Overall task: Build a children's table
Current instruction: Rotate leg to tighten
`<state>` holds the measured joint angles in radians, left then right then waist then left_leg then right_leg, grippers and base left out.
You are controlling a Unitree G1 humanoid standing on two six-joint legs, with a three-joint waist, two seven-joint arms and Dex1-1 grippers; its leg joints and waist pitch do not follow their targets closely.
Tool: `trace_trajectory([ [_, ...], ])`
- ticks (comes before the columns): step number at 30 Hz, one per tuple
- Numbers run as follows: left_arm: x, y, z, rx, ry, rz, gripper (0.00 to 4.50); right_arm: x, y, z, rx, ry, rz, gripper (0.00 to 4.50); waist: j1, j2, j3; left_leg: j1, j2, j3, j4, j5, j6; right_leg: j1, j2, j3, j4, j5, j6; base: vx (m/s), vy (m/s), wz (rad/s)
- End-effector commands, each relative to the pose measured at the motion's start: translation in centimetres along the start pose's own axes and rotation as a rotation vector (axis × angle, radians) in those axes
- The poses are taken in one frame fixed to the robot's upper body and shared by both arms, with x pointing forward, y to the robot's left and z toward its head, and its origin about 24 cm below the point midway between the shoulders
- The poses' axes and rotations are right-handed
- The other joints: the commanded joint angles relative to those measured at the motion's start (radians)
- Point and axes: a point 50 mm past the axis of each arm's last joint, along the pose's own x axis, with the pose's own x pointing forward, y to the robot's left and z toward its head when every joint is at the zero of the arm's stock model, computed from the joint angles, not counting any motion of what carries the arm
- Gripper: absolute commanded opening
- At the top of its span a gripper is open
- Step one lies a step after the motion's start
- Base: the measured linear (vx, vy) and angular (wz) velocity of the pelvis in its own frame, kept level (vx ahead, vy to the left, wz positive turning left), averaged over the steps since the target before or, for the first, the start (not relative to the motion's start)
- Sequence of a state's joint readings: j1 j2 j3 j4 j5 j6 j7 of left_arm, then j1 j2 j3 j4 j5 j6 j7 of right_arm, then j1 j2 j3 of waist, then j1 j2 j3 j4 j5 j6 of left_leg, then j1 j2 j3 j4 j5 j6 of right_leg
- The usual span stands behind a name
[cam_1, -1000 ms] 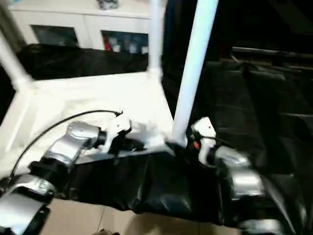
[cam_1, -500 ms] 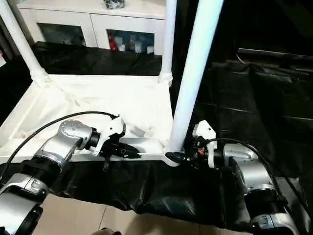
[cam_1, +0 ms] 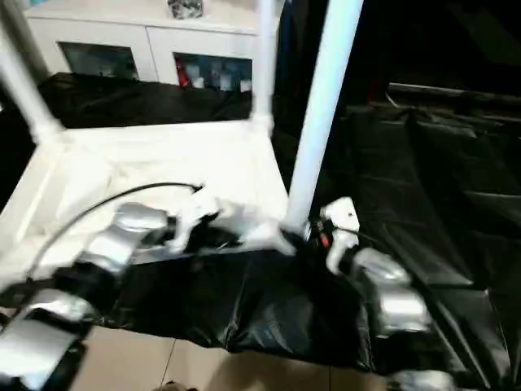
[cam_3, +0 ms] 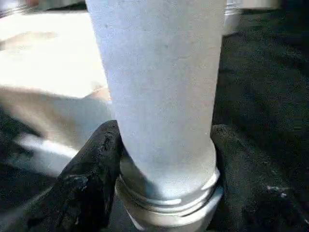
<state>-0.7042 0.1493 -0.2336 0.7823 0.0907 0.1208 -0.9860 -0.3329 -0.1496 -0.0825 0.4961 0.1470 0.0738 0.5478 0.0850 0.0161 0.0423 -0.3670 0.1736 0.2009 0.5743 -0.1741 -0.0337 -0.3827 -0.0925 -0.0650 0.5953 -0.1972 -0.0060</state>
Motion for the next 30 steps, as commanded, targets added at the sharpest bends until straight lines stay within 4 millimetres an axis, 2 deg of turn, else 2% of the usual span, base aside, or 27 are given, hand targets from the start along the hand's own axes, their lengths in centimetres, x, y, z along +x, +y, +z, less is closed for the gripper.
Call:
trace_trajectory([
  [1, 2.9, -1.5, 3.5, 0.039, -0.104, -0.013, 0.0, 2.3, 3.7, -1.7, 0.052, 0.074, 0.018, 2.62, -0.008, -0.001, -0.051, 0.018, 0.063, -0.032, -0.079, -0.281, -0.007, 0.023, -0.068, 0.048, -0.08, -0.239, -0.208, 0.0, 0.0, 0.0],
  [4, 3.5, -2.0, 3.6, 0.04, -0.106, -0.014, 0.0, 3.1, 4.1, -1.6, 0.081, 0.07, -0.052, 2.62, -0.012, -0.004, -0.054, 0.016, 0.058, -0.032, -0.075, -0.258, 0.002, 0.031, -0.07, 0.046, -0.077, -0.197, -0.215, 0.0, 0.0, 0.0],
  [5, 3.8, -2.4, 3.7, 0.042, -0.114, -0.028, 0.0, 3.8, 5.0, -1.3, 0.069, 0.053, -0.056, 2.62, -0.012, -0.005, -0.056, 0.016, 0.059, -0.03, -0.071, -0.241, 0.016, 0.031, -0.069, 0.047, -0.075, -0.165, -0.219, 0.0, 0.0, 0.0],
  [6, 3.8, -2.5, 3.8, 0.041, -0.117, -0.034, 0.0, 3.9, 5.3, -1.1, 0.059, 0.045, -0.049, 2.97, -0.013, -0.005, -0.057, 0.012, 0.057, -0.029, -0.07, -0.219, 0.026, 0.033, -0.068, 0.047, -0.072, -0.135, -0.223, 0.0, 0.0, 0.0],
  [8, 3.6, -2.5, 3.7, 0.045, -0.117, -0.045, 0.0, 3.9, 5.5, -0.9, 0.047, 0.027, -0.035, 3.32, -0.012, -0.005, -0.057, 0.011, 0.057, -0.028, -0.069, -0.206, 0.041, 0.036, -0.069, 0.046, -0.071, -0.118, -0.225, 0.0, 0.0, 0.0],
  [9, 3.4, -2.4, 3.6, 0.045, -0.116, -0.048, 0.0, 3.9, 5.4, -0.7, 0.048, 0.01, -0.039, 3.32, -0.013, -0.01, -0.056, 0.01, 0.057, -0.027, -0.068, -0.203, 0.047, 0.036, -0.068, 0.045, -0.071, -0.12, -0.226, 0.0, 0.0, 0.0],
  [12, 2.8, -2.0, 3.3, 0.053, -0.11, -0.058, 0.0, 3.6, 4.9, -0.5, 0.038, -0.006, -0.029, 3.68, -0.014, -0.003, -0.054, 0.012, 0.059, -0.03, -0.072, -0.223, 0.045, 0.035, -0.069, 0.045, -0.074, -0.16, -0.223, 0.0, 0.0, 0.0],
  [16, 1.7, -1.6, 2.6, 0.064, -0.09, -0.094, 0.0, 2.7, 3.4, -0.1, -0.021, -0.002, 0.013, 3.97, -0.019, -0.004, -0.056, 0.01, 0.059, -0.03, -0.071, -0.218, 0.048, 0.039, -0.067, 0.045, -0.069, -0.116, -0.233, 0.0, 0.0, 0.0],
  [18, 1.1, -1.5, 2.3, 0.072, -0.081, -0.122, 0.0, 2.1, 2.4, 0.2, -0.043, 0.005, 0.042, 3.97, -0.021, -0.005, -0.059, 0.007, 0.057, -0.028, -0.064, -0.185, 0.072, 0.042, -0.067, 0.044, -0.063, -0.059, -0.25, 0.0, 0.0, 0.0],
  [20, 0.9, -1.5, 2.1, 0.079, -0.077, -0.132, 0.0, 1.9, 2.0, 0.4, -0.063, 0.009, 0.064, 3.97, -0.019, -0.004, -0.059, 0.006, 0.059, -0.028, -0.063, -0.168, 0.087, 0.042, -0.069, 0.044, -0.061, -0.037, -0.264, 0.0, 0.0, 0.0],
  [21, 0.4, -1.3, 1.9, 0.093, -0.069, -0.154, 0.0, 1.3, 1.4, 0.5, -0.099, 0.032, 0.149, 3.97, -0.015, -0.005, -0.059, 0.011, 0.06, -0.026, -0.06, -0.166, 0.093, 0.041, -0.067, 0.043, -0.062, -0.033, -0.27, 0.0, 0.0, 0.0],
  [23, 0.1, -1.3, 1.7, 0.099, -0.066, -0.164, 0.0, 0.9, 1.2, 0.5, -0.119, 0.048, 0.198, 3.97, -0.01, -0.003, -0.058, 0.008, 0.061, -0.025, -0.059, -0.169, 0.103, 0.042, -0.067, 0.042, -0.06, -0.037, -0.274, 0.0, 0.0, 0.0],
  [27, -0.7, -1.0, 1.2, 0.117, -0.039, -0.188, 0.0, -0.3, 0.5, 0.6, -0.178, 0.112, 0.337, 3.97, 0.005, -0.004, -0.055, 0.01, 0.066, -0.025, -0.062, -0.197, 0.086, 0.04, -0.066, 0.041, -0.062, -0.096, -0.262, 0.0, 0.0, 0.0],
  [28, -1.0, -0.9, 1.0, 0.122, -0.029, -0.194, 0.0, -0.6, 0.3, 0.7, -0.182, 0.123, 0.367, 3.97, 0.003, -0.018, -0.054, 0.009, 0.066, -0.023, -0.062, -0.2, 0.087, 0.041, -0.065, 0.041, -0.064, -0.105, -0.259, 0.0, 0.0, 0.0],
  [30, -1.6, -0.6, 0.7, 0.129, -0.011, -0.204, 0.0, -1.1, 0.1, 0.9, -0.189, 0.143, 0.446, 3.97, 0.009, -0.013, -0.056, 0.01, 0.067, -0.024, -0.061, -0.193, 0.085, 0.04, -0.068, 0.042, -0.061, -0.118, -0.257, 0.0, 0.0, 0.0],
])
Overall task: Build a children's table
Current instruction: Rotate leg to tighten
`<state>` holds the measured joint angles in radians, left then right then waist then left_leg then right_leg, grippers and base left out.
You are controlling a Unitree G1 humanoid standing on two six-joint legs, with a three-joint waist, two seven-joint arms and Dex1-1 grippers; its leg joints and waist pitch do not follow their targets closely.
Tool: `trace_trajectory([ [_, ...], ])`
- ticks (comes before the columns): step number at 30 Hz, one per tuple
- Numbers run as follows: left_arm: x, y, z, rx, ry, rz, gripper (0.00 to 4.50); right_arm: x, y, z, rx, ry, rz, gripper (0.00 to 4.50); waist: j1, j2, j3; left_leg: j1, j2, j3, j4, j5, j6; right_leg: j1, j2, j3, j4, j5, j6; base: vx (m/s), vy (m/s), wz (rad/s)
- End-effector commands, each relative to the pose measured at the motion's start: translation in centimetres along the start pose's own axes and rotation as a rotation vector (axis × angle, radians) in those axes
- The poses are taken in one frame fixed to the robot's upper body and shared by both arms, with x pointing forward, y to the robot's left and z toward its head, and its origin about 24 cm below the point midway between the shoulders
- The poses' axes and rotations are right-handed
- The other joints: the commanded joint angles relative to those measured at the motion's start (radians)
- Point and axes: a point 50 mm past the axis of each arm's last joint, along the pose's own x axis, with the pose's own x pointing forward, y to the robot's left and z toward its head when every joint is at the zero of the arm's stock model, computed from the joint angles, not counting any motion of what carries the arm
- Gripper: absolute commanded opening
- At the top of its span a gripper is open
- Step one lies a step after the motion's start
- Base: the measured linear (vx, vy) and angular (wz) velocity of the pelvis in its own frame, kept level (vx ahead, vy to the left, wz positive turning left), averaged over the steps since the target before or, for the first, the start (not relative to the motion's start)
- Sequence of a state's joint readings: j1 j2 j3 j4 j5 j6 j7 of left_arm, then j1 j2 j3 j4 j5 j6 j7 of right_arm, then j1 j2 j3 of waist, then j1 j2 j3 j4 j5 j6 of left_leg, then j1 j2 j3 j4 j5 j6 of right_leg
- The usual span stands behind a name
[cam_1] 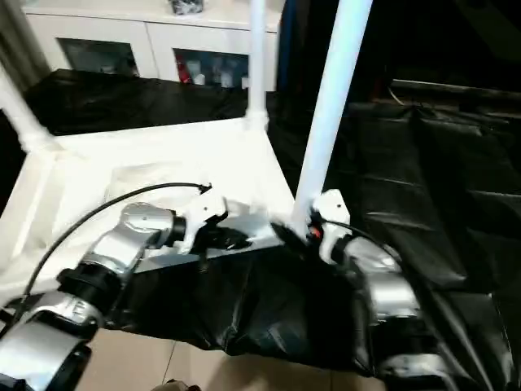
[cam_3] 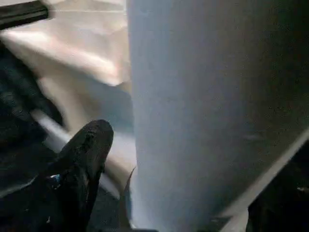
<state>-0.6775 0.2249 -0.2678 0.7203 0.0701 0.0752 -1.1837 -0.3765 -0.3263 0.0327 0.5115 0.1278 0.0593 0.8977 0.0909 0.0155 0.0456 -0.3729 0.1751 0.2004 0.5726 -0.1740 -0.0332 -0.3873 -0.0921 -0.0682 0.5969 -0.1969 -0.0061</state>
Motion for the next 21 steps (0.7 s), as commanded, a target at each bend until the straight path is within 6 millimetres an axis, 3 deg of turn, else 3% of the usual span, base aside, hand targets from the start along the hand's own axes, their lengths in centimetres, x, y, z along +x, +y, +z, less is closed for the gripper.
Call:
trace_trajectory([
  [1, 0.1, -0.1, 1.0, 0.055, -0.018, -0.035, 0.0, 0.4, 1.0, -0.1, 0.009, 0.014, 0.109, 3.97, 0.004, -0.012, -0.059, 0.015, 0.065, -0.024, -0.059, -0.189, 0.085, 0.044, -0.069, 0.045, -0.062, -0.113, -0.258, 0.0, 0.0, 0.0],
  [6, -0.9, 0.0, 0.5, 0.055, 0.006, -0.074, 0.0, -0.2, 1.1, 0.3, -0.006, 0.017, 0.245, 3.65, 0.009, -0.011, -0.06, 0.014, 0.065, -0.023, -0.056, -0.169, 0.096, 0.043, -0.069, 0.044, -0.059, -0.085, -0.273, 0.0, 0.0, 0.0],
  [8, -1.1, -0.1, 0.4, 0.052, 0.01, -0.093, 0.0, -0.2, 1.2, 0.5, -0.01, 0.022, 0.293, 3.32, 0.012, -0.007, -0.061, 0.014, 0.065, -0.023, -0.056, -0.171, 0.093, 0.043, -0.07, 0.043, -0.058, -0.089, -0.276, 0.0, 0.0, 0.0],
  [12, -1.1, -0.4, 0.3, 0.056, 0.016, -0.126, 0.0, -0.2, 1.6, 0.5, -0.009, 0.044, 0.379, 3.14, 0.017, -0.011, -0.062, 0.015, 0.066, -0.023, -0.055, -0.167, 0.094, 0.044, -0.069, 0.043, -0.056, -0.081, -0.282, 0.0, 0.0, 0.0],
  [14, -1.1, -0.4, 0.3, 0.056, 0.016, -0.128, 0.0, -0.2, 1.7, 0.5, -0.01, 0.049, 0.383, 2.8, 0.019, -0.011, -0.061, 0.015, 0.065, -0.023, -0.055, -0.167, 0.093, 0.043, -0.07, 0.044, -0.057, -0.087, -0.281, 0.0, 0.0, 0.0],
  [21, -1.1, -0.5, 0.1, 0.052, 0.021, -0.143, 0.0, -0.2, 2.4, 0.0, 0.007, 0.056, 0.424, 2.58, 0.022, -0.011, -0.062, 0.016, 0.066, -0.024, -0.055, -0.164, 0.086, 0.043, -0.07, 0.043, -0.056, -0.089, -0.277, 0.0, 0.0, 0.0],
])
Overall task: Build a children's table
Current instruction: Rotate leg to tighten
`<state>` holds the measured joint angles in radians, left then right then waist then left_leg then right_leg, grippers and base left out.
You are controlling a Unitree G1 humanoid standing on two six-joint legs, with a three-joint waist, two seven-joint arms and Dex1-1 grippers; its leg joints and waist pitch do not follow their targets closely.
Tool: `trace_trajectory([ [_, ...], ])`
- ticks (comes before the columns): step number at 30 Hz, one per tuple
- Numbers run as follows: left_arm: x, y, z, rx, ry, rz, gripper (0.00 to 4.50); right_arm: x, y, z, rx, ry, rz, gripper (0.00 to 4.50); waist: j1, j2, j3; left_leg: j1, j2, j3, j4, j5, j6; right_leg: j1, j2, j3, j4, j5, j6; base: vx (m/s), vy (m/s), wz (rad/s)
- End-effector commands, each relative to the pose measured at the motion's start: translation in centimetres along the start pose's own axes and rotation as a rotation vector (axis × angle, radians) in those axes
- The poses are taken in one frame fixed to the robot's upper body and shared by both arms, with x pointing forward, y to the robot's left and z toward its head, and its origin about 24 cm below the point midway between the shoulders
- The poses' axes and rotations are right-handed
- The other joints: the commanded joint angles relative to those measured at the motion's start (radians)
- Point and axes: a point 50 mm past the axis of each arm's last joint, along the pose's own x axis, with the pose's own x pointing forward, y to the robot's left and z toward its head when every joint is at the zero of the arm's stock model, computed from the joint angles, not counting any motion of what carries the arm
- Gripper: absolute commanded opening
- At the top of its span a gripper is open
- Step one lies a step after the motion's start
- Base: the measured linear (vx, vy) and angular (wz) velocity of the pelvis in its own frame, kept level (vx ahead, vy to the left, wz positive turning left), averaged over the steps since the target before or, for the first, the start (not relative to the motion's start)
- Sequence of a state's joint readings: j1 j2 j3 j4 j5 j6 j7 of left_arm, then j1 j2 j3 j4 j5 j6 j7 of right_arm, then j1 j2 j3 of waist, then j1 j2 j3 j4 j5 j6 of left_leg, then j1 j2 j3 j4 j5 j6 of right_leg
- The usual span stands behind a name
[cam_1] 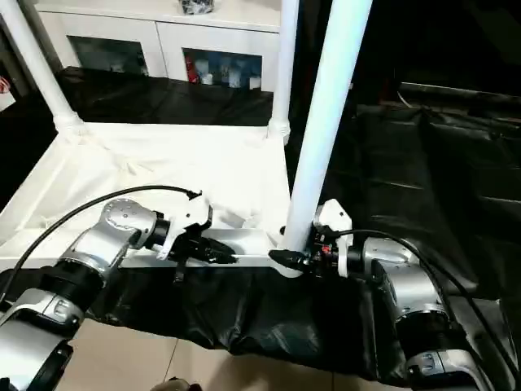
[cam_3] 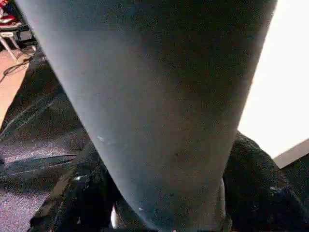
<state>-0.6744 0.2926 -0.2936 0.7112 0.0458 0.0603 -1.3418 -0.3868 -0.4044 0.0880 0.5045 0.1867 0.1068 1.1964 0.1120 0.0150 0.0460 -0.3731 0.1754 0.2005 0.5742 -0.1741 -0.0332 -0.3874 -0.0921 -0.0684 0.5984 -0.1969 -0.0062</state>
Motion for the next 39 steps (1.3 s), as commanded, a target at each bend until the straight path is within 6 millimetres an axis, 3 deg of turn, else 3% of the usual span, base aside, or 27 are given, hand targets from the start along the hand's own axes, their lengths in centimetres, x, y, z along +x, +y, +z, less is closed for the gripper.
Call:
trace_trajectory([
  [1, 0.6, -0.1, 0.8, 0.037, -0.016, -0.01, 0.0, 1.5, 1.5, -0.2, -0.005, 0.008, 0.123, 2.57, 0.001, -0.01, -0.063, 0.016, 0.065, -0.024, -0.056, -0.162, 0.086, 0.043, -0.07, 0.043, -0.057, -0.087, -0.277, 0.0, 0.0, 0.0],
  [2, 0.8, -0.1, 0.9, 0.034, -0.021, -0.01, 0.0, 1.5, 1.6, -0.4, 0.003, 0.004, 0.124, 2.57, 0.0, -0.003, -0.064, 0.018, 0.066, -0.024, -0.056, -0.166, 0.085, 0.041, -0.069, 0.043, -0.058, -0.081, -0.278, 0.0, 0.0, 0.0],
  [7, 1.9, 0.5, 2.1, 0.024, -0.083, 0.064, 0.0, 2.3, 2.1, -0.8, 0.065, -0.07, 0.055, 2.56, 0.004, -0.001, -0.063, 0.019, 0.066, -0.025, -0.059, -0.191, 0.074, 0.042, -0.07, 0.043, -0.061, -0.091, -0.278, 0.0, 0.0, 0.0],
  [9, 2.8, 0.8, 2.8, 0.016, -0.098, 0.123, 0.0, 3.2, 1.4, -0.7, 0.085, -0.153, -0.135, 2.56, -0.002, -0.001, -0.056, 0.021, 0.066, -0.027, -0.066, -0.247, 0.041, 0.035, -0.074, 0.046, -0.071, -0.182, -0.263, 0.0, 0.0, 0.0],
  [12, 3.5, 1.0, 3.1, 0.007, -0.098, 0.165, 0.0, 3.8, 0.8, -0.6, 0.141, -0.201, -0.261, 2.52, -0.012, -0.005, -0.053, 0.026, 0.064, -0.033, -0.072, -0.301, 0.009, 0.035, -0.076, 0.047, -0.083, -0.298, -0.224, 0.0, 0.0, 0.0],
  [16, 5.2, 1.4, 4.2, -0.021, -0.11, 0.269, 0.0, 5.9, 0.8, -1.0, 0.217, -0.213, -0.471, 2.49, -0.024, -0.004, -0.053, 0.027, 0.063, -0.034, -0.075, -0.305, -0.01, 0.029, -0.073, 0.049, -0.085, -0.293, -0.208, 0.0, 0.0, 0.0],
  [17, 5.6, 1.4, 4.4, -0.023, -0.107, 0.294, 0.0, 6.5, 0.9, -1.2, 0.233, -0.2, -0.513, 2.49, -0.024, -0.015, -0.054, 0.025, 0.061, -0.033, -0.074, -0.286, -0.001, 0.03, -0.074, 0.05, -0.081, -0.278, -0.208, 0.0, 0.0, 0.0],
  [21, 6.6, 1.4, 4.8, -0.034, -0.108, 0.349, 0.0, 8.1, 0.9, -1.7, 0.314, -0.158, -0.646, 2.49, -0.028, -0.01, -0.054, 0.022, 0.058, -0.032, -0.074, -0.271, 0.009, 0.032, -0.073, 0.05, -0.084, -0.262, -0.2, 0.0, 0.0, 0.0],
  [24, 7.1, 0.9, 4.8, -0.023, -0.102, 0.319, 0.0, 9.4, 1.4, -1.1, 0.31, -0.182, -0.635, 2.49, -0.03, -0.007, -0.053, 0.021, 0.058, -0.032, -0.076, -0.285, 0.01, 0.031, -0.071, 0.05, -0.087, -0.27, -0.188, 0.0, 0.0, 0.0],
  [26, 7.1, 0.6, 4.7, -0.022, -0.111, 0.288, 0.0, 9.6, 1.7, -0.8, 0.288, -0.19, -0.622, 3.05, -0.03, -0.004, -0.052, 0.022, 0.059, -0.033, -0.078, -0.298, 0.008, 0.03, -0.072, 0.051, -0.088, -0.279, -0.184, 0.0, 0.0, 0.0],
  [27, 7.0, 0.5, 4.6, -0.019, -0.114, 0.276, 0.0, 9.6, 1.7, -0.7, 0.289, -0.197, -0.615, 3.05, -0.03, -0.005, -0.052, 0.022, 0.059, -0.033, -0.078, -0.301, 0.009, 0.031, -0.072, 0.051, -0.088, -0.279, -0.183, 0.0, 0.0, 0.0],
  [31, 6.2, 0.2, 4.2, -0.001, -0.119, 0.226, 0.0, 8.7, 1.3, -0.3, 0.247, -0.209, -0.583, 3.49, -0.033, -0.004, -0.057, 0.018, 0.06, -0.033, -0.078, -0.268, 0.019, 0.036, -0.07, 0.05, -0.08, -0.206, -0.196, 0.0, 0.0, 0.0],
  [32, 5.4, 0.1, 3.9, 0.018, -0.126, 0.189, 0.0, 7.5, 0.7, 0.1, 0.181, -0.21, -0.541, 3.49, -0.039, -0.009, -0.059, 0.016, 0.059, -0.031, -0.075, -0.241, 0.029, 0.038, -0.068, 0.05, -0.076, -0.16, -0.207, 0.0, 0.0, 0.0],
  [33, 5.1, 0.1, 3.8, 0.027, -0.128, 0.173, 0.0, 7.0, 0.6, 0.3, 0.164, -0.213, -0.507, 3.49, -0.039, -0.008, -0.062, 0.012, 0.057, -0.031, -0.07, -0.21, 0.045, 0.045, -0.069, 0.048, -0.069, -0.113, -0.221, 0.0, 0.0, 0.0],
  [35, 4.6, 0.0, 3.6, 0.034, -0.131, 0.15, 0.0, 6.4, 0.6, 0.5, 0.136, -0.219, -0.446, 3.49, -0.043, -0.008, -0.064, 0.01, 0.056, -0.027, -0.062, -0.168, 0.082, 0.047, -0.069, 0.048, -0.063, -0.037, -0.244, 0.0, 0.0, 0.0],
  [36, 4.1, 0.0, 3.5, 0.04, -0.132, 0.13, 0.0, 5.7, 0.8, 0.6, 0.109, -0.216, -0.383, 3.49, -0.044, -0.014, -0.066, 0.01, 0.057, -0.025, -0.059, -0.142, 0.102, 0.047, -0.067, 0.048, -0.058, 0.006, -0.257, 0.0, 0.0, 0.0],
  [38, 3.8, 0.0, 3.5, 0.045, -0.131, 0.122, 0.0, 5.4, 0.8, 0.6, 0.098, -0.211, -0.353, 3.49, -0.043, -0.011, -0.067, 0.009, 0.057, -0.024, -0.055, -0.114, 0.124, 0.047, -0.068, 0.046, -0.052, 0.04, -0.273, 0.0, 0.0, 0.0],
  [39, 3.1, 0.2, 3.1, 0.05, -0.113, 0.106, 0.0, 4.3, 1.1, 0.3, 0.055, -0.176, -0.267, 3.49, -0.04, -0.01, -0.068, 0.007, 0.057, -0.024, -0.052, -0.108, 0.134, 0.05, -0.067, 0.044, -0.051, 0.047, -0.278, 0.0, 0.0, 0.0],
])
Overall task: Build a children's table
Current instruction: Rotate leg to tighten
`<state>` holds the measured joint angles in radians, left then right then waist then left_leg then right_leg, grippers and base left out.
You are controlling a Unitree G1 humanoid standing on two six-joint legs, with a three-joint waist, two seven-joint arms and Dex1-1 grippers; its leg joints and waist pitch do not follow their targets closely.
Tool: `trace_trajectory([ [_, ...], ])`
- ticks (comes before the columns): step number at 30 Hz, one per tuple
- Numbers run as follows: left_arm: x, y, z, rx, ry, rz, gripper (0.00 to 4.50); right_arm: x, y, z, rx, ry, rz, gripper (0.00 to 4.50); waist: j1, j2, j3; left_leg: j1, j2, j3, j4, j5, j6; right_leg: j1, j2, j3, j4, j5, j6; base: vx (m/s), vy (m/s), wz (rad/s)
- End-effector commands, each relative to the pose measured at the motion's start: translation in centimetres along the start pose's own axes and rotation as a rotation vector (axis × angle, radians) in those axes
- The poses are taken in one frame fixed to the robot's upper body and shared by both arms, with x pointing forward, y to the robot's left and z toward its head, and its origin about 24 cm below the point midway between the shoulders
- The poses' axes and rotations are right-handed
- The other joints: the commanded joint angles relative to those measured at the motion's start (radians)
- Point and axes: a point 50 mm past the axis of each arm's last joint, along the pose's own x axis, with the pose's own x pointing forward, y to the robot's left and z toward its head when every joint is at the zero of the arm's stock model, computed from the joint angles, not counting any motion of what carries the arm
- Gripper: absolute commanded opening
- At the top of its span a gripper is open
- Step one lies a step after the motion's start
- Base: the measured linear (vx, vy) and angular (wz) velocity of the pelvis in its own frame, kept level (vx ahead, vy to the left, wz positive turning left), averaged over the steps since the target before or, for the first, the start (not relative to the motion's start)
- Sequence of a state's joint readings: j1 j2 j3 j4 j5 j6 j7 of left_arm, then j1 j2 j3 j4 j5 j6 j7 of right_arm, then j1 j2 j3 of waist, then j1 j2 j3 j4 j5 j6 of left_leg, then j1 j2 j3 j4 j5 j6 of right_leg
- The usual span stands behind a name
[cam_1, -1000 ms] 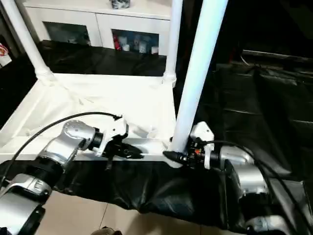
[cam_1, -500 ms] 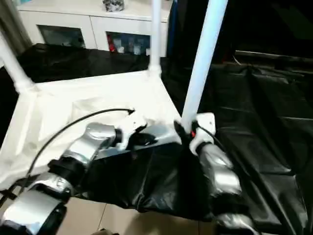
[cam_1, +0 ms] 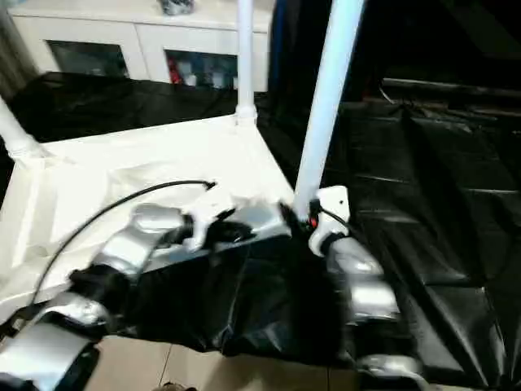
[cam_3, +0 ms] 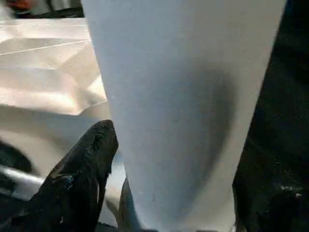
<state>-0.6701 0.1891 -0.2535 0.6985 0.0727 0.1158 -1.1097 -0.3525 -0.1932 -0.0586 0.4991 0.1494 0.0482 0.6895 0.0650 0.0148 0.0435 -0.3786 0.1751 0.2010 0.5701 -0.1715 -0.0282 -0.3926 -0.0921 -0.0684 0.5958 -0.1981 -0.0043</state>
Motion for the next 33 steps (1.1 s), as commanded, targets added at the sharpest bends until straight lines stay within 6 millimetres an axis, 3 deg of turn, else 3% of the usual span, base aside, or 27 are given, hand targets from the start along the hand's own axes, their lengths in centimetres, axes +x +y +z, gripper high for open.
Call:
trace_trajectory([
  [1, 0.4, -0.6, 1.6, 0.086, -0.043, -0.098, 0.0, 0.2, 2.6, -0.2, -0.046, 0.048, 0.294, 3.49, 0.009, -0.009, -0.066, 0.012, 0.058, -0.024, -0.047, -0.105, 0.133, 0.055, -0.066, 0.043, -0.048, 0.054, -0.28, 0.0, 0.0, 0.0],
  [4, -0.4, -0.3, 1.2, 0.09, -0.009, -0.117, 0.0, -1.2, 2.0, -0.4, -0.074, 0.097, 0.389, 3.49, 0.02, -0.009, -0.062, 0.009, 0.063, -0.022, -0.044, -0.123, 0.138, 0.048, -0.064, 0.041, -0.048, 0.02, -0.283, 0.0, 0.0, 0.0],
  [5, -0.6, -0.3, 1.1, 0.09, -0.003, -0.125, 0.0, -1.5, 1.9, -0.4, -0.076, 0.108, 0.415, 3.49, 0.025, -0.005, -0.06, 0.012, 0.064, -0.022, -0.047, -0.16, 0.124, 0.046, -0.065, 0.042, -0.053, -0.035, -0.279, 0.0, 0.0, 0.0],
  [7, -1.0, -0.2, 0.9, 0.085, 0.009, -0.143, 0.0, -2.0, 1.6, -0.3, -0.086, 0.126, 0.461, 3.35, 0.03, -0.006, -0.057, 0.016, 0.066, -0.023, -0.051, -0.209, 0.097, 0.043, -0.067, 0.043, -0.061, -0.11, -0.271, 0.0, 0.0, 0.0],
  [8, -1.2, -0.2, 0.8, 0.084, 0.015, -0.153, 0.0, -2.2, 1.4, -0.3, -0.09, 0.134, 0.479, 3.25, 0.033, 0.002, -0.056, 0.017, 0.068, -0.025, -0.054, -0.224, 0.08, 0.043, -0.068, 0.043, -0.062, -0.142, -0.265, 0.0, 0.0, 0.0],
  [9, -1.5, -0.3, 0.7, 0.078, 0.025, -0.174, 0.0, -2.4, 1.1, -0.1, -0.092, 0.145, 0.506, 3.18, 0.032, -0.002, -0.055, 0.017, 0.068, -0.026, -0.057, -0.238, 0.067, 0.043, -0.067, 0.044, -0.064, -0.157, -0.261, 0.0, 0.0, 0.0],
  [10, -1.6, -0.3, 0.6, 0.075, 0.029, -0.183, 0.0, -2.4, 1.0, 0.0, -0.092, 0.148, 0.513, 3.15, 0.033, -0.003, -0.056, 0.017, 0.068, -0.027, -0.057, -0.243, 0.062, 0.043, -0.067, 0.044, -0.063, -0.159, -0.261, 0.0, 0.0, 0.0],
  [11, -1.7, -0.3, 0.5, 0.074, 0.032, -0.186, 0.0, -2.4, 0.9, 0.2, -0.093, 0.15, 0.525, 3.07, 0.034, 0.004, -0.056, 0.018, 0.068, -0.028, -0.057, -0.246, 0.055, 0.041, -0.068, 0.044, -0.062, -0.155, -0.262, 0.0, 0.0, 0.0],
  [15, -2.1, -0.3, 0.2, 0.07, 0.044, -0.205, 0.0, -2.5, 0.8, 0.7, -0.101, 0.168, 0.588, 2.71, 0.034, -0.004, -0.06, 0.015, 0.065, -0.026, -0.052, -0.215, 0.064, 0.044, -0.068, 0.043, -0.055, -0.095, -0.276, 0.0, 0.0, 0.0],
  [18, -2.4, -0.3, 0.0, 0.067, 0.054, -0.216, 0.0, -2.5, 1.0, 0.7, -0.112, 0.19, 0.632, 2.44, 0.036, -0.004, -0.062, 0.014, 0.065, -0.025, -0.048, -0.187, 0.079, 0.044, -0.068, 0.043, -0.051, -0.063, -0.282, 0.0, 0.0, 0.0],
  [22, -2.5, -0.2, -0.1, 0.063, 0.054, -0.206, 0.0, -2.5, 1.4, 0.5, -0.114, 0.204, 0.668, 2.3, 0.039, -0.007, -0.06, 0.013, 0.064, -0.025, -0.047, -0.184, 0.085, 0.043, -0.069, 0.043, -0.054, -0.09, -0.278, 0.0, 0.0, 0.0],
  [26, -2.0, 0.0, 0.2, 0.053, 0.033, -0.167, 0.0, -2.5, 1.8, -0.1, -0.104, 0.207, 0.663, 2.23, 0.04, -0.003, -0.058, 0.015, 0.067, -0.027, -0.052, -0.227, 0.06, 0.04, -0.069, 0.044, -0.059, -0.161, -0.263, 0.0, 0.0, 0.0],
  [30, -0.7, 0.8, 1.0, 0.046, 0.0, -0.019, 0.0, -1.8, 2.6, -1.5, -0.043, 0.171, 0.53, 2.09, 0.043, -0.006, -0.053, 0.021, 0.066, -0.028, -0.057, -0.27, 0.037, 0.034, -0.071, 0.047, -0.069, -0.219, -0.246, 0.0, 0.0, 0.0],
  [33, 0.3, 1.1, 1.6, 0.028, -0.019, 0.067, 0.0, -0.8, 2.9, -2.3, -0.007, 0.136, 0.358, 2.07, 0.035, -0.005, -0.045, 0.024, 0.063, -0.034, -0.065, -0.342, -0.002, 0.028, -0.075, 0.048, -0.085, -0.357, -0.201, 0.0, 0.0, 0.0],
])
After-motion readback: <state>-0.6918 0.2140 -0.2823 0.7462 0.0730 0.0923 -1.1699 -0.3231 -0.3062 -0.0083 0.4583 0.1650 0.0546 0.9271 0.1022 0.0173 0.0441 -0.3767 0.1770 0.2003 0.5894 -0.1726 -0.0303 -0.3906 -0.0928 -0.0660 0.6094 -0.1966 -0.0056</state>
